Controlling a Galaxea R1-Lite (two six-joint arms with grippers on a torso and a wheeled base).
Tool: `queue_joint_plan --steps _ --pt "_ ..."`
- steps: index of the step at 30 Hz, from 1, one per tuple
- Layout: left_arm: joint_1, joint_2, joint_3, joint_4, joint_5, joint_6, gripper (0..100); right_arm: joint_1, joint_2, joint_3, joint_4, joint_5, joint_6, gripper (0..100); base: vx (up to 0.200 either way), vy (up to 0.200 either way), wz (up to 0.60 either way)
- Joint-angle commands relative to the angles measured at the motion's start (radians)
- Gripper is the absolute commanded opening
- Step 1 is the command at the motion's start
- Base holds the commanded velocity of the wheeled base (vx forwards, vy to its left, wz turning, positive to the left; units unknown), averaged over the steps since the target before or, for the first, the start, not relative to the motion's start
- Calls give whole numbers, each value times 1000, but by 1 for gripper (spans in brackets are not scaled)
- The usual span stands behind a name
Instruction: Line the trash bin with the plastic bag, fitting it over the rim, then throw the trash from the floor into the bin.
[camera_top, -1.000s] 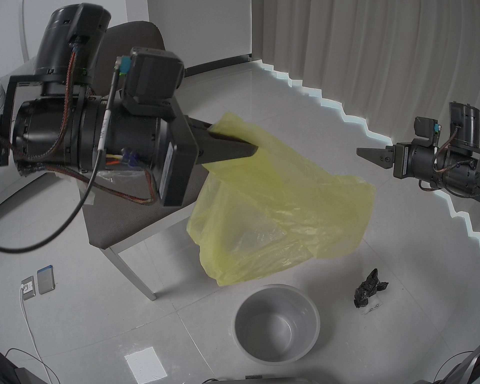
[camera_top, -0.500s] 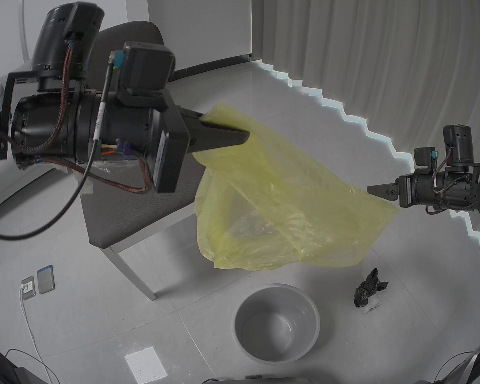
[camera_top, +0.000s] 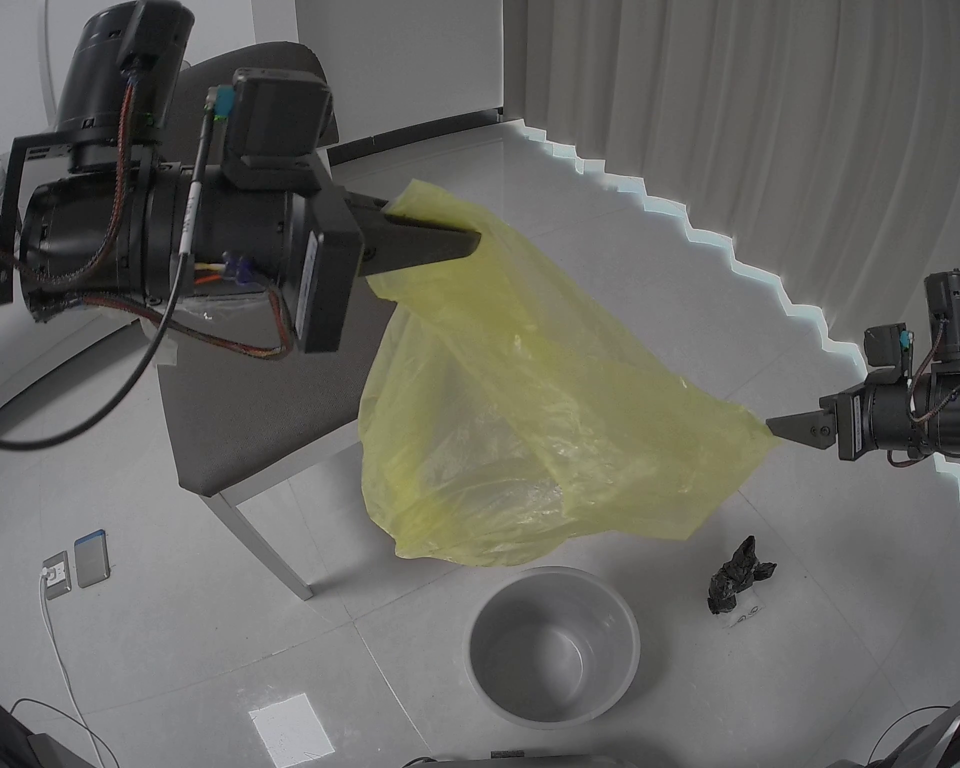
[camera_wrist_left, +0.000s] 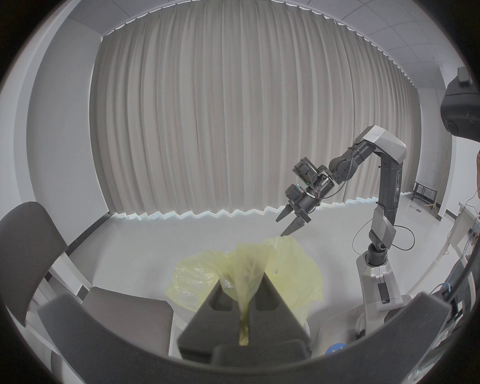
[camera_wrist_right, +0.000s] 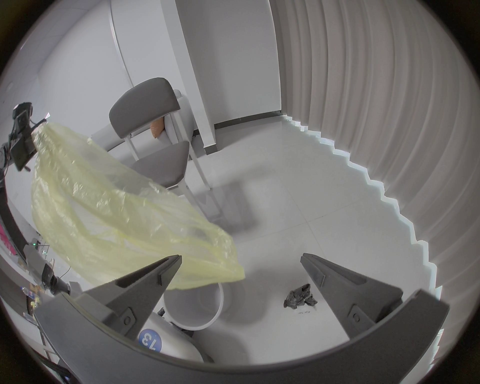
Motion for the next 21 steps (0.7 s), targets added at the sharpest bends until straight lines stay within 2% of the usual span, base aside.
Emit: queue_joint_plan --steps 1,3,6,8,21 --pt "2 -8 -4 -2 -1 0 0 21 -23 43 -9 1 -6 100 0 0 0" --pt "-1 -8 -8 -2 -1 0 0 23 -10 43 -11 5 -6 100 0 0 0" --pt "-7 -5 -19 -2 -1 0 0 23 19 34 -12 73 -2 100 0 0 0" --pt "-9 -2 -21 -5 -1 -2 0 23 37 31 -12 83 -2 100 0 0 0" --pt "-18 1 -16 -40 -4 -5 0 33 177 33 -88 85 -1 100 0 0 0"
